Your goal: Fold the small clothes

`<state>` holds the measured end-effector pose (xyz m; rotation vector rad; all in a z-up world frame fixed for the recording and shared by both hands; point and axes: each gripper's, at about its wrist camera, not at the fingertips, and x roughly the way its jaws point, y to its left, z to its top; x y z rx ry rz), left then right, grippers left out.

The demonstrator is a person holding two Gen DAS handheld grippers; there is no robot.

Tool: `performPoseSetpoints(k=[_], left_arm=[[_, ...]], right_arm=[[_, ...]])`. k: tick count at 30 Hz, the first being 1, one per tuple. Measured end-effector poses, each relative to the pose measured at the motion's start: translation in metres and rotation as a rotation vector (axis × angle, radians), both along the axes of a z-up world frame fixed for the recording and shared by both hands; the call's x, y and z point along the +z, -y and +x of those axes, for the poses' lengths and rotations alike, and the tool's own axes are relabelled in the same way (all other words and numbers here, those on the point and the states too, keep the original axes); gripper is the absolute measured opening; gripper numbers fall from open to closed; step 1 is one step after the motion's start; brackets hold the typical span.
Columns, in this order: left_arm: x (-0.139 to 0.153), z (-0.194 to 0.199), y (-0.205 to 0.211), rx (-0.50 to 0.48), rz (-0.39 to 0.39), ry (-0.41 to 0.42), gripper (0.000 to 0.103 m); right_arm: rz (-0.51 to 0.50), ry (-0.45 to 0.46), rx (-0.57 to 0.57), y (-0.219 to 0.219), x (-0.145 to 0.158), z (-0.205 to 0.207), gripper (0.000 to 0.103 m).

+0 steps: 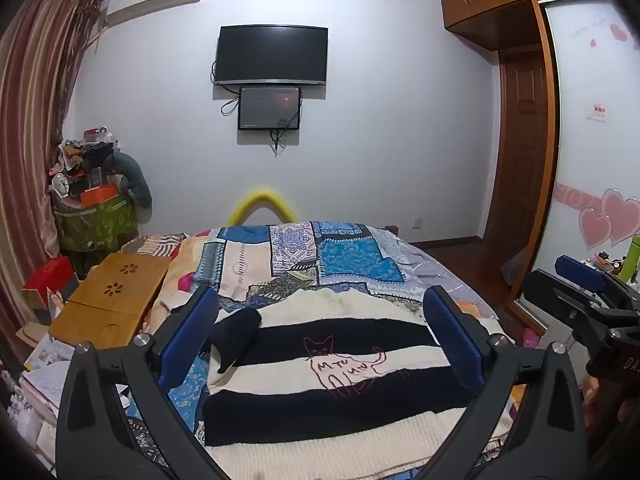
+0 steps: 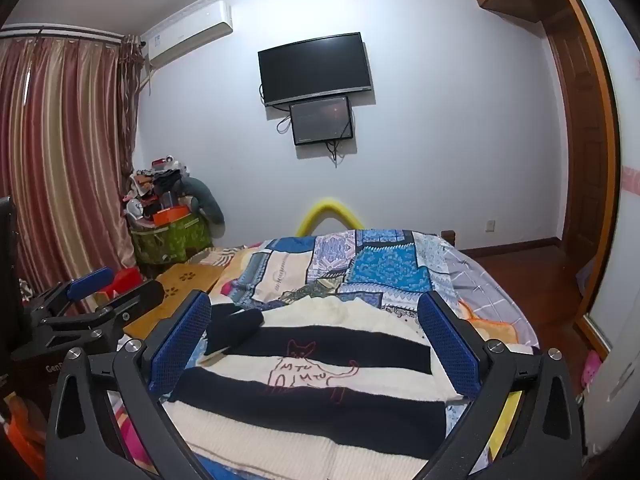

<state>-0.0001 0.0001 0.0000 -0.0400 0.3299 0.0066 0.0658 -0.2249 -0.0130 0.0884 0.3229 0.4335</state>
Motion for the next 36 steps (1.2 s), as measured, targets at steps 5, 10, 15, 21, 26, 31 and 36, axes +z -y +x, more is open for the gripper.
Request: performPoseSetpoints(k=[5,10,15,21,26,31,36], left_arm=[[0.001,-0.001,0.002,0.013,0.011,-0.001,0.103],[-0.006,0.008,0.005,0.009,0.001,-0.005,0.103],[-0.009,0.012,0.010,0.018,0.018,0.002,0.103],[-0.005,0.005,-0.001,0.002,0.001,-0.003,0.103],[-0.004,0.004,-0.002,0.004,0.001,-0.002,0.103],[-0.007,0.006,-0.001,0.005,-0.005,-0.005,0.103],[-0.006,0.007,-0.001,0.006,-0.001,-0.005,0.103]], right_arm=[[0.000,0.005,0.004,0.000,0.001,-0.004,0.103],[-0.003,-0.013,-0.001,0.000,-0.003,0.000,0.103],[-0.001,-0.014,-0.004,0.000,-0.004,-0.003,0.103],[-0.003,-0.024,0.000,0.001,-0.001,0.003,0.103],[-0.003,-0.025,0.000,0.001,-0.004,0.004,0.103],[-0.004,-0.026,0.000,0.001,-0.005,0.003,0.103],[-0.004,-0.027,0.000,0.002,-0.006,0.003,0.103]])
